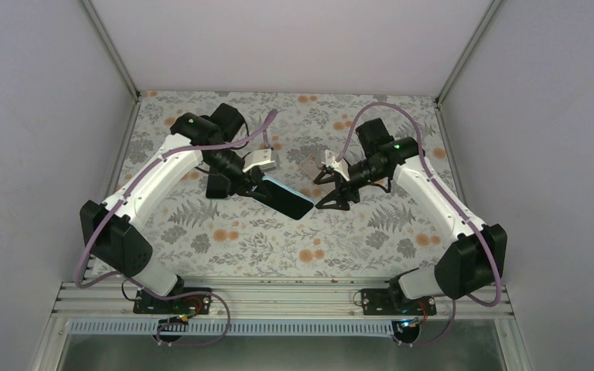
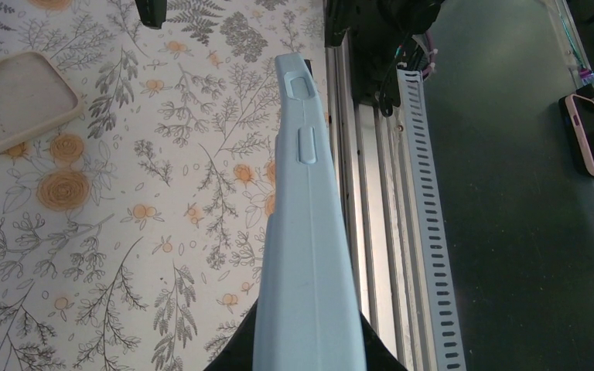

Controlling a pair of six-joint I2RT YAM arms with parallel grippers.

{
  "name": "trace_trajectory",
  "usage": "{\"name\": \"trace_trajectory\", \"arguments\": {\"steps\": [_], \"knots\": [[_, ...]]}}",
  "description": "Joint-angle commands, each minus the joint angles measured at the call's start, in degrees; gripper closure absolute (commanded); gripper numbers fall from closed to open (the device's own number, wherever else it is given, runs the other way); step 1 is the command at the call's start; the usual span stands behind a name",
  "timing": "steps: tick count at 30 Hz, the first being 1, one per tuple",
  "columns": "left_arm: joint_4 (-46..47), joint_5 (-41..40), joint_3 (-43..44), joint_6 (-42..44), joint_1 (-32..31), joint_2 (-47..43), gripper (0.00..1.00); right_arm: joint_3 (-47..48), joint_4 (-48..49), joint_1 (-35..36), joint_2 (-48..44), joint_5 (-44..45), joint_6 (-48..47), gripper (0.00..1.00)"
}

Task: Take the phone out of the phone case
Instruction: Remove the phone case from the phone.

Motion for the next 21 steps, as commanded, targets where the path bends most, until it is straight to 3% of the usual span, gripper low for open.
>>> {"name": "trace_trajectory", "arguments": {"steps": [1,9,21], "knots": [[0.5,3.6,1.8,0.8,0.2,0.2,0.98,0.9,0.7,0.9,0.4,-1.9,0.5,0.22],[0.5,3.8,1.6,0.7,0.2,-0.4,0.98,0.6,5.3,0.9,0.4,1.5,3.5,0.22],[0.5,3.2,2.2,0.7,0.3,0.3,0.98,0.4,3.0,0.9,1.0,0.8,1.5,0.22]]}}
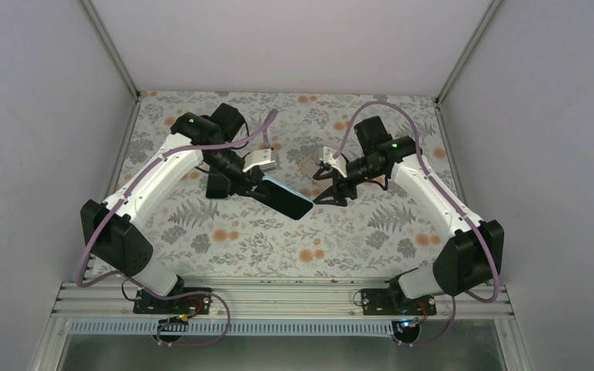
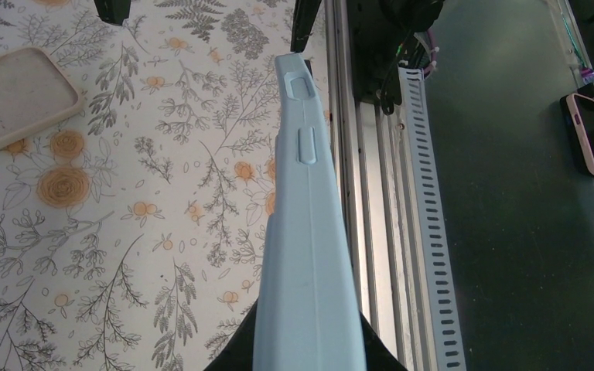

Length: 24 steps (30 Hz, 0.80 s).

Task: Take the phone out of the phone case
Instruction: Remove the phone case from the phone.

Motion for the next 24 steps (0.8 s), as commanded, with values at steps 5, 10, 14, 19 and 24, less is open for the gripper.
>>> {"name": "trace_trajectory", "arguments": {"steps": [5,10,14,19,24], "knots": [[0.6,3.1,2.4,0.7,0.2,0.0,0.98,1.0,-2.7,0.7,-0.5,-2.0,-1.8,0.22],[0.6,3.2,2.6,0.5,0.2,0.0,0.98,0.2,-1.8,0.8,-0.4,-1.2,-1.5,0.22],[0.6,3.4,2.7,0.2,0.2,-0.2,0.98,-0.5,-0.1,0.8,-0.3,-0.8,-0.8,0.23],[0.6,3.9,2.7,0.1,0.2,-0.4,0.98,-0.8,2.4,0.8,0.0,0.9,0.7,0.23],[0.5,5.0,2.5,0.1,0.1,-0.9,0.98,-1.1,7.2,0.8,1.0,4.0,3.4,0.22]]}}
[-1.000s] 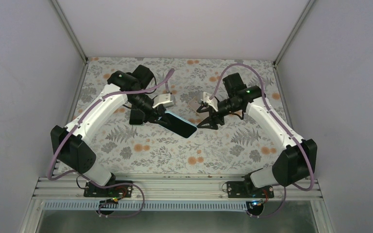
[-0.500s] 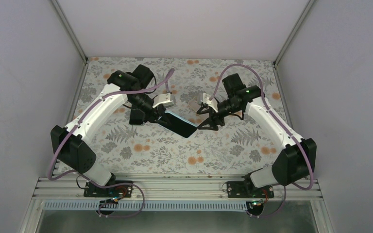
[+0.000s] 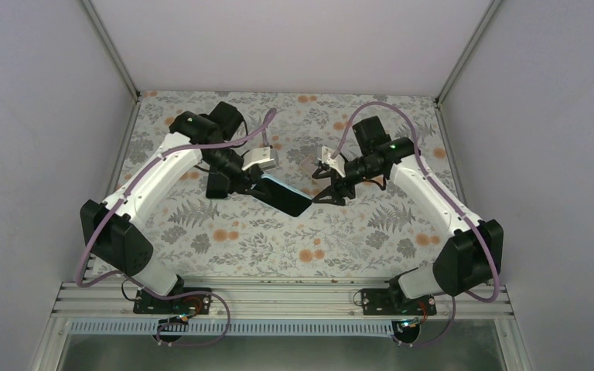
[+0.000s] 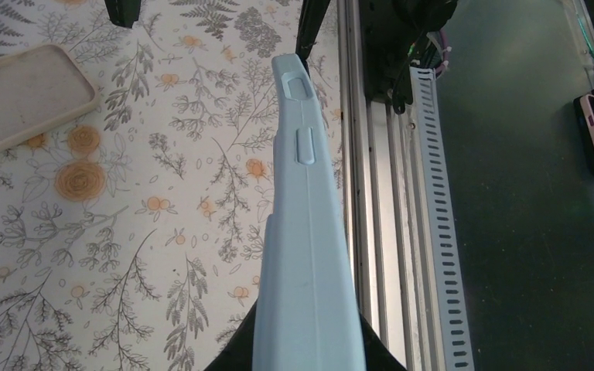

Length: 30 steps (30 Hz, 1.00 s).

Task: Take the phone out of the phone case
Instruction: Remove the phone case from the phone.

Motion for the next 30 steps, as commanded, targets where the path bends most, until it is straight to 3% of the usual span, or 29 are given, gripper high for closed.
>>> {"name": "trace_trajectory", "arguments": {"steps": [1,17,21,25,30], "knots": [[0.4,6.2,1.9,0.3,-0.2,-1.0,0.98,-0.5,5.8,0.4,1.6,3.7,2.8,0.22],[0.4,11.2,2.1,1.2,-0.4,-1.3,0.98,3.2,22.2,1.2,6.1,15.5,14.2,0.21],[0.4,10.8,3.6,1.2,-0.4,-0.4,0.98,9.5,13.9,3.8,10.1,6.1,10.2,0.2],[0.6,9.0,7.3,1.0,0.8,1.0,0.98,13.1,3.0,11.3,12.4,-1.2,3.0,0.15],[0.6,9.2,11.7,1.7,5.9,3.0,0.98,14.1,1.6,15.3,12.6,-7.1,3.9,0.13]]}}
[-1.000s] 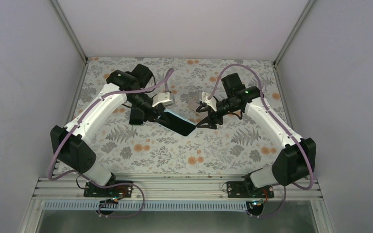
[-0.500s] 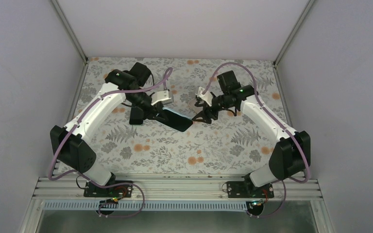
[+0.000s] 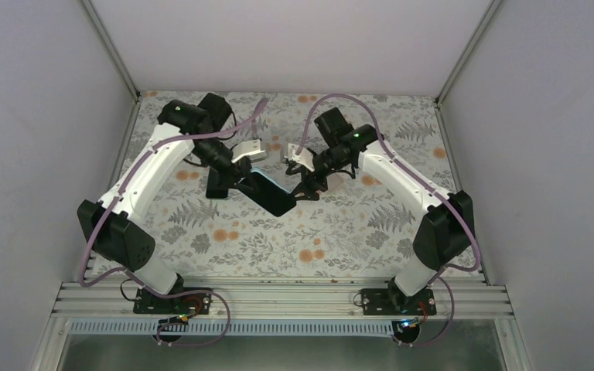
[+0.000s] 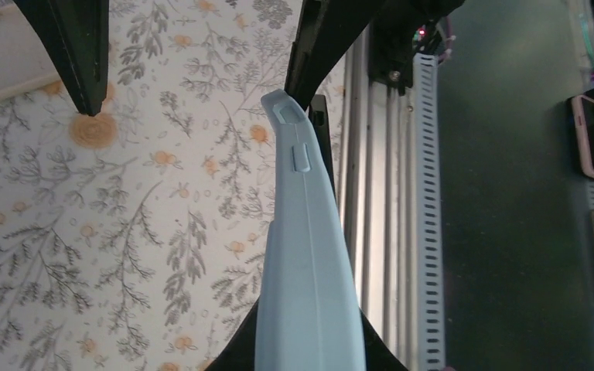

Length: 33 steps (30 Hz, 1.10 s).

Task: Take the phone out of the phone case
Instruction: Remove the phone case from the phone.

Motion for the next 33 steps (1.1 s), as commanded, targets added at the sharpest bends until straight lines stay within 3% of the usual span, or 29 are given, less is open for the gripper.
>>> {"name": "trace_trajectory", "arguments": {"steps": [1,5,9,18,22,23,25,28,29,31,33], "knots": [[8.9,12.4,5.9,1.1,2.8,1.6,0.98,2.6,0.5,5.2,0.3,-15.1,0.1,0.12],[13.8,6.2,5.4,-1.3,3.1,1.4,0.98,9.1,-4.7,5.2,3.9,-25.2,-1.1,0.1],[18.3,1.3,4.2,-2.9,3.1,1.3,0.98,21.2,-17.7,5.8,10.9,-35.0,-6.0,0.14],[30.5,-7.9,4.0,-7.5,3.0,2.1,0.98,23.7,-18.2,13.8,13.6,-39.5,-3.0,0.23],[32.6,-9.5,5.9,-7.8,3.2,3.6,0.98,25.6,-18.1,14.6,13.8,-40.4,-2.0,0.51],[32.3,-10.0,6.5,-7.5,3.3,4.0,0.98,25.8,-18.1,14.5,13.7,-39.7,-2.0,0.61],[30.8,-10.5,8.5,-7.0,3.4,4.7,0.98,26.0,-17.7,13.9,13.5,-38.2,-1.5,0.94],[26.6,-9.3,11.2,-5.8,4.1,5.3,0.97,25.4,-18.0,11.2,12.6,-36.8,-1.6,0.97],[25.1,-9.2,12.0,-5.4,4.2,5.3,0.94,25.0,-17.7,9.8,12.0,-35.6,-1.2,0.97],[21.8,-9.8,13.0,-4.5,4.4,5.0,0.67,23.7,-14.9,6.7,11.1,-33.2,2.1,0.97],[20.3,-11.2,12.3,-4.8,4.7,3.7,0.21,22.1,-12.7,2.8,10.2,-31.5,3.9,0.97]]}}
